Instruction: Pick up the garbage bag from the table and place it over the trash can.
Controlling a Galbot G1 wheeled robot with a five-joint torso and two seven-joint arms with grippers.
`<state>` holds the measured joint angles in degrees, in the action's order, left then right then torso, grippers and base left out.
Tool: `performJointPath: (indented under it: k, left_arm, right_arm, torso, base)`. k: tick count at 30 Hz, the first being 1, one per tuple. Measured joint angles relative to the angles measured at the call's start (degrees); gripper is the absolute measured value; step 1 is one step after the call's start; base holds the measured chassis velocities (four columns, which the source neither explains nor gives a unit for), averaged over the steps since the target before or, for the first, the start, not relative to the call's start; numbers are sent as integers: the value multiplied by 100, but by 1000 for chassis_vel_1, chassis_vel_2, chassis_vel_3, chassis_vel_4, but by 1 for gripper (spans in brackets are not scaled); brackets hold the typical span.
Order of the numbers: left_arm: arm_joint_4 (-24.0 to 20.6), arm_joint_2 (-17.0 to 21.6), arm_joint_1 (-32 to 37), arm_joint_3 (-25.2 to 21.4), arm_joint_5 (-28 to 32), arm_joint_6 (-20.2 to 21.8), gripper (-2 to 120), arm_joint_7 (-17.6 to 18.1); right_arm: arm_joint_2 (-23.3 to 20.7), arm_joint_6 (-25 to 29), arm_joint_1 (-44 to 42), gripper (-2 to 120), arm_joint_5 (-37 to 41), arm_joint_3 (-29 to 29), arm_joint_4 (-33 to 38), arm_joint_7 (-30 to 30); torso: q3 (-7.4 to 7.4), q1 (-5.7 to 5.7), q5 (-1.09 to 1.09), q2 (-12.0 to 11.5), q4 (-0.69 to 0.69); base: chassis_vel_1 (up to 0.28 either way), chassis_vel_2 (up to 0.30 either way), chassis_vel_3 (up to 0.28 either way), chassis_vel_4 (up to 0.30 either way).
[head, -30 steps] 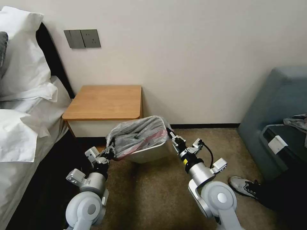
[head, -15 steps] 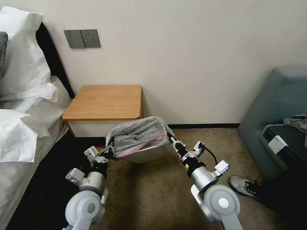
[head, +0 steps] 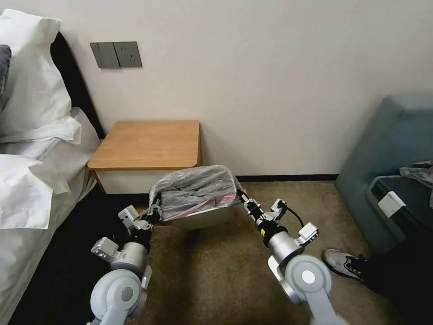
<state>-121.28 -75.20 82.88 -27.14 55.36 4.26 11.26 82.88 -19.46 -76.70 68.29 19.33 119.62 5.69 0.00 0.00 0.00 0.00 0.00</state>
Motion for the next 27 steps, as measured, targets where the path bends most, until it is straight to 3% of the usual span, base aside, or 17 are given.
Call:
performJointPath:
  k: [10, 27]
  left_arm:
    - [65, -5, -64, -25, 34, -16, 6, 56]
    - [42, 84, -74, -56, 161, -16, 6, -8]
  right_arm:
    - [-90, -85, -313, 0, -502, -72, 242, -111]
    - [-163, 150, 129, 0, -1656, -87, -483, -705]
  torso:
    - [0, 0, 0, 0, -1]
    - [0, 0, 0, 0, 0]
  base:
    - [0, 0, 0, 0]
    - [0, 0, 0, 0]
